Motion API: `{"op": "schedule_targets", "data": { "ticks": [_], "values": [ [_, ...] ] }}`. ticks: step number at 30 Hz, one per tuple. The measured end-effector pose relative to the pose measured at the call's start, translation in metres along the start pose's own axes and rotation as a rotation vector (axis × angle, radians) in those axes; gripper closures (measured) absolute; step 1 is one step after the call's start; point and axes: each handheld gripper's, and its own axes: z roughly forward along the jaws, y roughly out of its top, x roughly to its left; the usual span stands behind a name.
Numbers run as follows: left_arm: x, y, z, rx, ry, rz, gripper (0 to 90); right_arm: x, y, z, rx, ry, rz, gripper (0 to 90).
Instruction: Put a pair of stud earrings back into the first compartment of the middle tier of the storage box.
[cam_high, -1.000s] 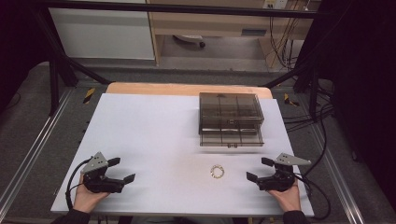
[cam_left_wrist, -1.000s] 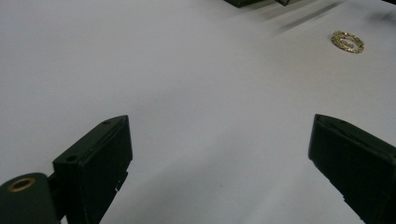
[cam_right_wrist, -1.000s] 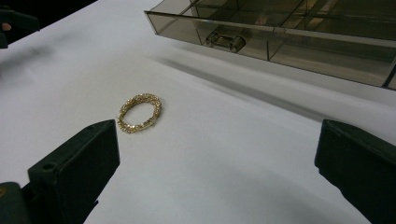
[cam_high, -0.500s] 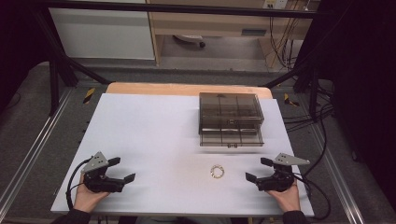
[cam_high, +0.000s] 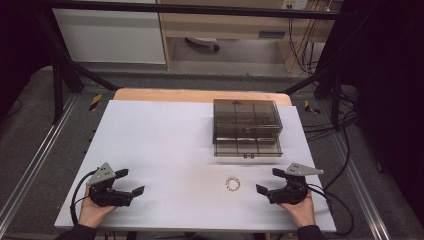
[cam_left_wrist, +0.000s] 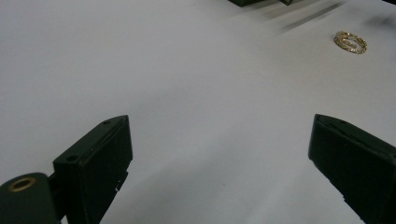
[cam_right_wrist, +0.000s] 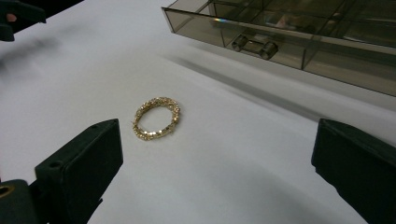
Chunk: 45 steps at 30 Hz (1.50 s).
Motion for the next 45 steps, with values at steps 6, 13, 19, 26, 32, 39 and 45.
{"op": "schedule_targets", "data": {
  "ticks": [6,13,19,26,32,39,45],
  "values": [
    [0.000,0.000,0.001,0.002,0.003,0.001,6.2,0.006,0.004,0.009,0.017,0.014,-0.012,3.9],
    [0.001,0.000,0.000,0.002,0.006,-0.001,6.2,0.013,0.013,0.024,0.031,0.035,-0.021,6.7],
    [0.001,0.000,0.001,0.004,0.007,-0.001,6.2,0.018,0.018,0.037,0.071,0.042,-0.048,9.0],
    [0.002,-0.001,0.001,0.004,0.010,-0.004,6.2,0.023,0.022,0.053,0.104,0.044,-0.078,16.3],
    [0.002,-0.001,0.001,0.007,0.011,-0.004,6.2,0.025,0.024,0.063,0.127,0.039,-0.088,25.0],
    [0.002,-0.001,0.001,0.011,0.011,-0.004,6.2,0.027,0.026,0.075,0.163,0.045,-0.112,37.2],
    [0.002,-0.001,0.002,0.011,0.009,-0.002,6.2,0.024,0.026,0.078,0.179,0.055,-0.132,49.6]
  ]
}}
